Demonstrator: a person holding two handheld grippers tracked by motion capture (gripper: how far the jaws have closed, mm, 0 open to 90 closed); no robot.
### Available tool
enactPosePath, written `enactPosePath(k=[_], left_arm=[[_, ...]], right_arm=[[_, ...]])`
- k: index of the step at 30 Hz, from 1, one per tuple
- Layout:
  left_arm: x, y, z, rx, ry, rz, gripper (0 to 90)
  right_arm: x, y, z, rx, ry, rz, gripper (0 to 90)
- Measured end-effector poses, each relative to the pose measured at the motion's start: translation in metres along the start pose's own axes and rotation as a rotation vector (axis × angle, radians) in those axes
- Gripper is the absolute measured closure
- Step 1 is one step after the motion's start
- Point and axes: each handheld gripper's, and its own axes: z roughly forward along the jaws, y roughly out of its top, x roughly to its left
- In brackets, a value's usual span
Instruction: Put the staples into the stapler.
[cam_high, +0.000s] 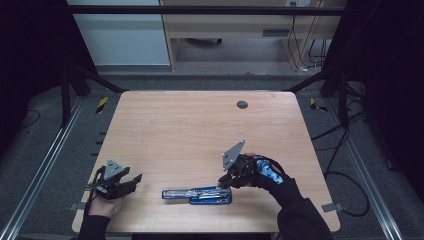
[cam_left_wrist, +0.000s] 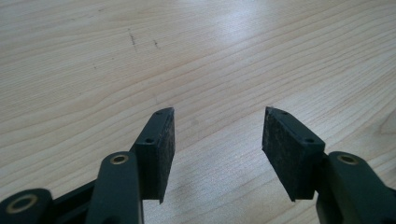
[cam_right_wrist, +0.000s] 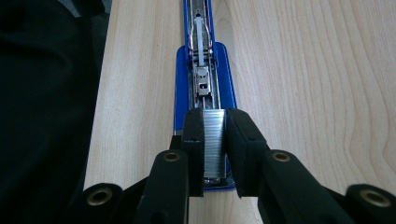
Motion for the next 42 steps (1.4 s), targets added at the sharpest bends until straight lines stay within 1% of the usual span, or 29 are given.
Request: enactPosePath(k=[3,5,6,9,10,18,19,27,30,31,33,42], left_arm=[[0.0,0.0,0.0,0.002,-0.002,0.0,43.9],[0.0,0.0,0.0,0.004,-0.004,0.0,43.9],[0.0,0.0,0.001,0.002,-0.003,-0.001,43.9],[0.0,0.0,0.001,0.003,-0.005,-0.001,43.9],[-0.001,0.0,0.001,0.002,-0.005,0.001,43.9],[-0.001,0.0,0.0,-0.001,-0.008,0.001,43.9],[-0.001,0.0,0.0,-0.001,-0.008,0.001,43.9],[-0.001,0.0,0.0,-0.002,-0.009,0.003,43.9],[-0.001,0.0,0.0,0.0,-0.009,0.002,43.9],[-0.001,0.0,0.0,0.0,-0.009,0.002,43.9],[-0.001,0.0,0.0,0.001,-0.009,0.004,43.9],[-0.001,0.0,0.0,-0.001,-0.009,0.003,43.9]], right_arm=[[0.0,0.0,0.002,-0.005,0.006,-0.001,77.6],[0.0,0.0,0.004,0.003,0.01,0.006,77.6],[0.0,-0.001,0.005,0.0,0.01,-0.001,77.6],[-0.001,-0.001,0.006,-0.005,0.015,0.002,77.5],[-0.002,-0.002,0.007,0.006,0.012,0.011,77.5],[-0.001,-0.003,0.012,0.018,0.02,-0.006,77.6],[-0.001,-0.003,0.012,0.02,0.026,0.001,77.6],[0.0,-0.004,0.015,0.035,0.033,-0.001,77.5],[-0.001,-0.004,0.016,0.037,0.027,0.004,77.6],[-0.001,-0.005,0.016,0.035,0.034,0.0,77.6],[-0.002,-0.006,0.016,0.035,0.03,0.002,77.6],[-0.001,-0.006,0.019,0.052,0.029,0.004,77.5]])
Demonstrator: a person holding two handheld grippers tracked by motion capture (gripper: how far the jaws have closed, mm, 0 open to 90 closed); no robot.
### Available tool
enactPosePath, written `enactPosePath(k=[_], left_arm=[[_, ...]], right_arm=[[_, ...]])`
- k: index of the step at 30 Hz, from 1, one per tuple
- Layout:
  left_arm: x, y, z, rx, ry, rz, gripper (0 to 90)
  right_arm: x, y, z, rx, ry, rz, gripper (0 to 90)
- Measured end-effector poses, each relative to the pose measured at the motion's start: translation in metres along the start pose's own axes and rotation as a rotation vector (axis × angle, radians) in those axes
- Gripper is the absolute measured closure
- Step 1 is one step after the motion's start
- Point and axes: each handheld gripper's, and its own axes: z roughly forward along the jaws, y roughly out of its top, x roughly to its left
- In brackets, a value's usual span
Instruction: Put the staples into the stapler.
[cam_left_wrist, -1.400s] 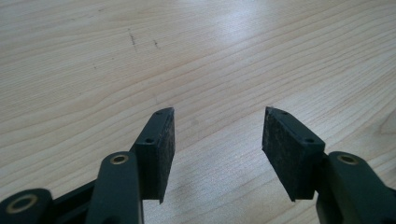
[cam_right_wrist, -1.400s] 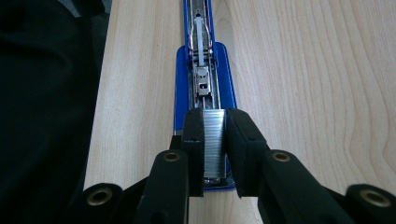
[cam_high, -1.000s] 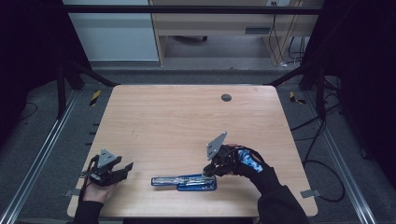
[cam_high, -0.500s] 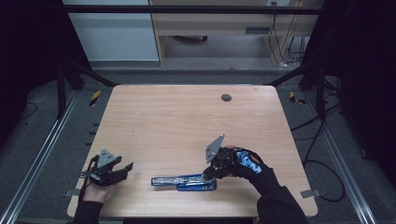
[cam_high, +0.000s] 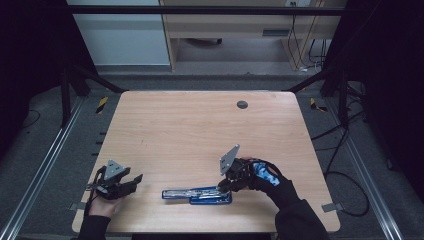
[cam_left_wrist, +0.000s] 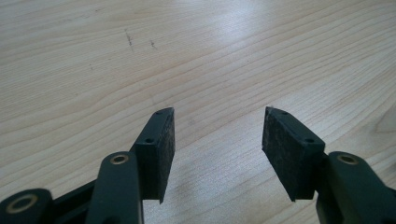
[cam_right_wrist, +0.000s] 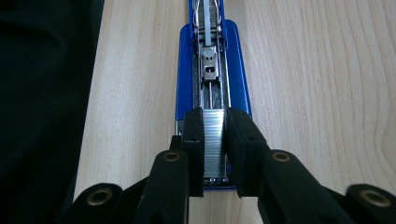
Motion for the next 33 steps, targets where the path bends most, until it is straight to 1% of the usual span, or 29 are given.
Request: enactPosePath(k=[4,6,8,10,12,20,22,28,31,32,33], left_arm=[[0.0,0.0,0.0001,0.001,0.0,0.0,43.9],[0.0001,0.0,-0.0001,0.0,0.0,0.001,43.9],[0.0001,0.0,0.0,0.001,0.0,0.0,43.9],[0.0001,0.0,-0.0001,0.0,0.0,0.0,43.9],[0.0001,0.0001,-0.0001,0.0,0.0,0.0,43.9],[0.0001,0.0001,-0.0002,0.0,0.0,0.0,43.9],[0.0001,0.0001,-0.0002,0.001,0.0,0.0,43.9],[0.0001,0.0002,-0.0003,0.0,0.0,0.0,43.9],[0.0001,0.0002,-0.0004,0.0,0.0,0.0,43.9],[0.0001,0.0002,-0.0004,0.0,0.0,0.0,43.9],[0.0001,0.0002,-0.0003,0.0,0.0,0.0,43.9]], right_arm=[[-0.001,-0.0005,0.0005,0.006,0.004,-0.002,77.5],[-0.0012,-0.0009,0.0013,0.0,0.005,-0.005,77.5],[-0.0007,-0.0009,0.0019,0.004,0.005,0.003,77.5],[-0.001,-0.0009,0.0029,0.006,0.006,-0.005,77.5],[-0.0004,-0.0006,0.0035,0.013,0.003,-0.001,77.5],[-0.0007,-0.0011,0.0042,0.011,0.002,-0.006,77.4],[-0.0004,-0.0011,0.0043,0.014,0.002,0.0,77.4],[-0.0001,-0.0018,0.0057,0.016,0.009,-0.004,75.0],[0.0001,-0.0018,0.0052,0.013,0.003,-0.002,74.5],[-0.0003,-0.0019,0.0048,0.008,0.001,-0.01,74.2],[0.0002,-0.0018,0.004,0.007,0.0,-0.003,73.5]])
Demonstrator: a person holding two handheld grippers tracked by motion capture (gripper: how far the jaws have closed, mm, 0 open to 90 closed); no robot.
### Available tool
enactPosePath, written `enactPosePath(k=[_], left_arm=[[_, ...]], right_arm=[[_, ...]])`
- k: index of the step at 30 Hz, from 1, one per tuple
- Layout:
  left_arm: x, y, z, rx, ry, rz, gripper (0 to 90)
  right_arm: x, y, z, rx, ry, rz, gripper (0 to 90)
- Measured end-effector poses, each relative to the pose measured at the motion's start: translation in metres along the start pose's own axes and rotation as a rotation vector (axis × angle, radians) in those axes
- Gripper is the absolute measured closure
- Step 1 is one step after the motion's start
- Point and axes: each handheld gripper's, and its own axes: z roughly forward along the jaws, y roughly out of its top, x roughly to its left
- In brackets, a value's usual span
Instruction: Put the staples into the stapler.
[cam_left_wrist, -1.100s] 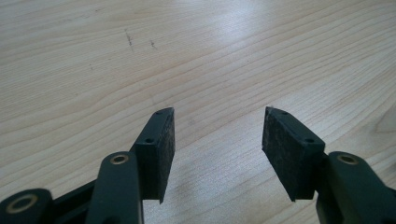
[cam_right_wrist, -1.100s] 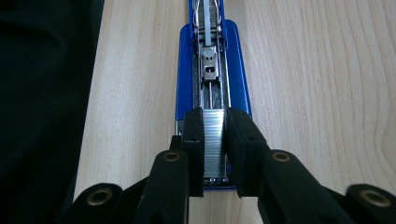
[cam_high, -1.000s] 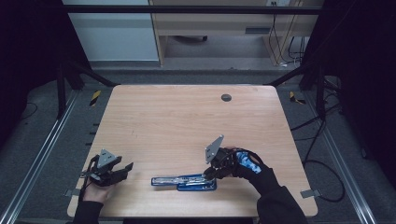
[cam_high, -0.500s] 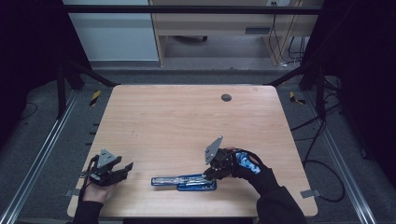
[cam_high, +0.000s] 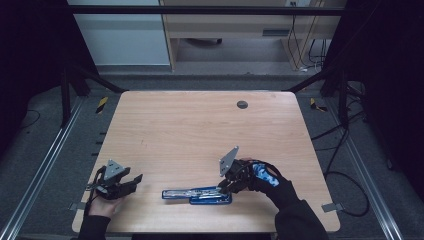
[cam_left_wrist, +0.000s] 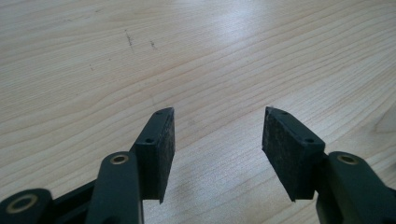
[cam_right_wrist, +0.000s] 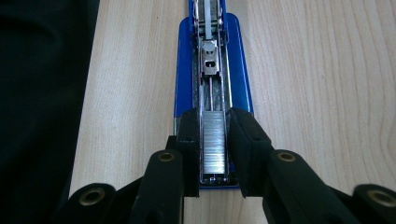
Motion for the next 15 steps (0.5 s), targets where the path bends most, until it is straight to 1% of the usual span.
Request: enactPosePath(k=[3,6,7,10,12,13,15], left_arm=[[0.0,0.0,0.0,-0.001,0.0,-0.001,43.9],[0.0,0.0,0.0,-0.002,0.0,-0.001,43.9],[0.0,0.0,-0.001,-0.002,-0.001,0.0,43.9],[0.0,0.0,-0.001,-0.004,-0.001,-0.002,43.9],[0.0,0.0,-0.001,-0.004,-0.003,0.001,43.9],[0.0,0.0,-0.002,-0.005,-0.003,0.001,43.9],[0.0,0.0,-0.002,-0.006,-0.002,0.001,43.9]], right_arm=[[0.0,0.0,-0.003,-0.017,-0.01,0.0,72.7],[0.0,0.0,-0.008,-0.04,-0.027,0.021,73.1],[0.0,0.0,-0.009,-0.047,-0.037,0.022,74.0],[0.003,-0.002,-0.012,-0.056,-0.062,0.06,77.5],[0.004,-0.004,-0.013,-0.056,-0.078,0.068,79.2],[0.007,-0.007,-0.013,-0.063,-0.09,0.084,80.5],[0.009,-0.01,-0.016,-0.077,-0.107,0.088,83.1]])
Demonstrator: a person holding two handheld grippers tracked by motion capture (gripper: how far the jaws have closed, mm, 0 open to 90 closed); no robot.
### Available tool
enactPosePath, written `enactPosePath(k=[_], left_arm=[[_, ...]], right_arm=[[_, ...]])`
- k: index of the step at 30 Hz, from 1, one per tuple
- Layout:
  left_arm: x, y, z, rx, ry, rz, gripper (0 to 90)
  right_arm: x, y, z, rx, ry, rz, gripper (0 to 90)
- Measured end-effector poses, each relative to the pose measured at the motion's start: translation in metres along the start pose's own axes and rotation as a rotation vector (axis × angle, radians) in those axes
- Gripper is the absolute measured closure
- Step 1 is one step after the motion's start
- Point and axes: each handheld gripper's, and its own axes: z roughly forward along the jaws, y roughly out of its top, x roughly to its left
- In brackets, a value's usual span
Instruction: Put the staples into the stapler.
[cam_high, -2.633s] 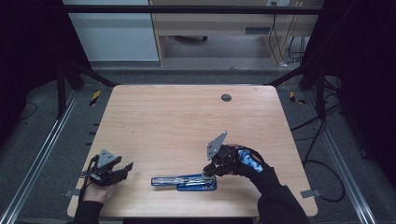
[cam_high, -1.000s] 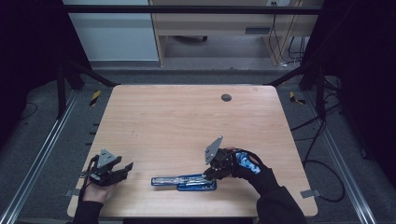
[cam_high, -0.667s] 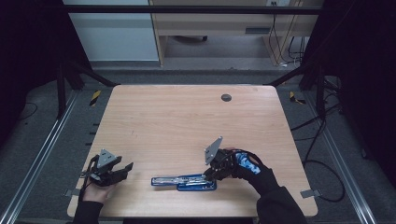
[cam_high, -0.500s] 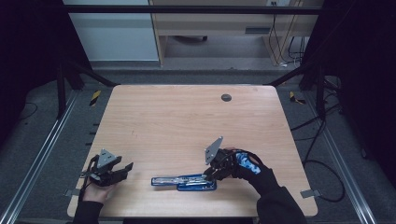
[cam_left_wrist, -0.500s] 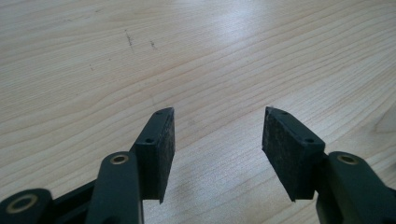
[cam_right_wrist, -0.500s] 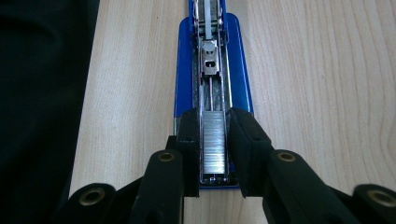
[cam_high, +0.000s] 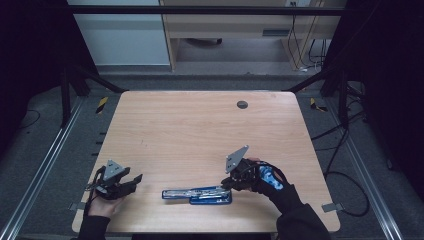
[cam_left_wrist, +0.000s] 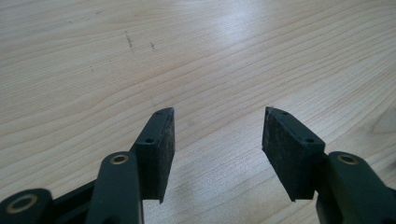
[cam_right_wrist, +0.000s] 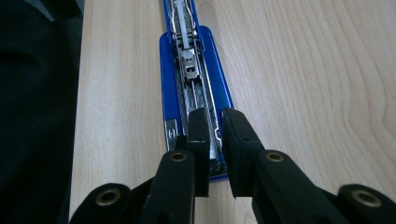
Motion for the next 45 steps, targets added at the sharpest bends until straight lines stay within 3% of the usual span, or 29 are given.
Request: enactPosePath(k=[7,15,19,23,29,34,41,45], left_arm=[[0.0,0.0,0.0,-0.001,0.001,0.001,43.9],[0.0,0.0,-0.001,-0.002,0.0,0.004,43.9],[0.0,0.0,-0.001,-0.004,0.001,0.002,43.9],[-0.001,0.0,-0.001,-0.005,0.0,0.003,43.9],[-0.002,0.001,-0.002,-0.011,-0.01,0.005,43.9],[-0.005,0.003,-0.003,-0.024,-0.027,0.013,43.9],[-0.016,0.007,-0.007,-0.051,-0.081,0.042,43.7],[-0.023,0.009,-0.009,-0.064,-0.118,0.063,43.0]], right_arm=[[0.008,-0.007,-0.005,-0.042,-0.008,0.036,88.8],[0.009,-0.011,0.002,-0.007,-0.02,0.042,88.9],[0.009,-0.01,0.002,-0.016,-0.023,0.043,88.9],[0.011,-0.011,-0.001,-0.034,-0.056,0.065,88.8],[0.016,-0.014,-0.007,-0.105,-0.135,0.13,88.9],[0.021,-0.02,-0.013,-0.19,-0.167,0.191,89.7],[0.031,-0.029,-0.017,-0.274,-0.216,0.273,90.0],[0.036,-0.035,-0.016,-0.286,-0.226,0.305,90.0]])
